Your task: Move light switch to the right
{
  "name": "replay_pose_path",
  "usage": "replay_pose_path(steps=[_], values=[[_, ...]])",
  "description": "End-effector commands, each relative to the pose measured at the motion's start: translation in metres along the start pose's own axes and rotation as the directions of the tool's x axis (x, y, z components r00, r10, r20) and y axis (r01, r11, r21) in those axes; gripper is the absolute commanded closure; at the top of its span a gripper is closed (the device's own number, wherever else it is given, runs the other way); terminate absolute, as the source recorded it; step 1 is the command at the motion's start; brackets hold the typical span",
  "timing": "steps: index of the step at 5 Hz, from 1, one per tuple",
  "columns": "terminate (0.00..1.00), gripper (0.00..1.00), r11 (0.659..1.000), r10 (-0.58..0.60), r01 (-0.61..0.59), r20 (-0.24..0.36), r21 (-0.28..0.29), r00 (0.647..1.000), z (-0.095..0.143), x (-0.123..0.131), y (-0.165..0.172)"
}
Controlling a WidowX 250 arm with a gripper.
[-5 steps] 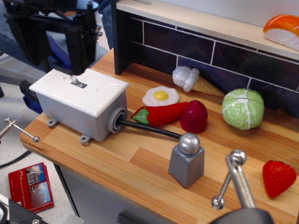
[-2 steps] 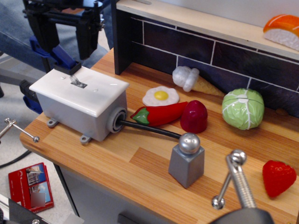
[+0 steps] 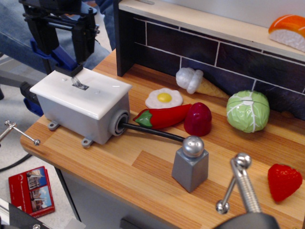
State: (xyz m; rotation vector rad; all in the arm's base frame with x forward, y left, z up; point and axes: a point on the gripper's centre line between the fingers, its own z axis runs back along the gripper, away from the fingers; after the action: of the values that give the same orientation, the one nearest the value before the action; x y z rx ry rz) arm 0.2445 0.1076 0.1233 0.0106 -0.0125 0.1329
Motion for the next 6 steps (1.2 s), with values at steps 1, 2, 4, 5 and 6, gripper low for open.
replay_pose_path(steps=[1,2,4,5,6], values=[[0.00,0.00,1.000,-0.012,0.012,-0.005,0.011,1.000,-0.011,0.004,0.012],[0.00,0.00,1.000,0.003,-0.003,-0.058,0.002,0.998,-0.022,0.007,0.015],[0.00,0.00,0.997,-0.067,0.068,-0.035,0.030,0.997,-0.045,0.011,0.010],[0.00,0.00,0.993,-0.108,0.108,-0.002,0.040,0.994,-0.053,0.016,0.008],[0.00,0.00,0.992,-0.117,0.117,0.009,0.049,0.993,-0.059,0.020,0.004]])
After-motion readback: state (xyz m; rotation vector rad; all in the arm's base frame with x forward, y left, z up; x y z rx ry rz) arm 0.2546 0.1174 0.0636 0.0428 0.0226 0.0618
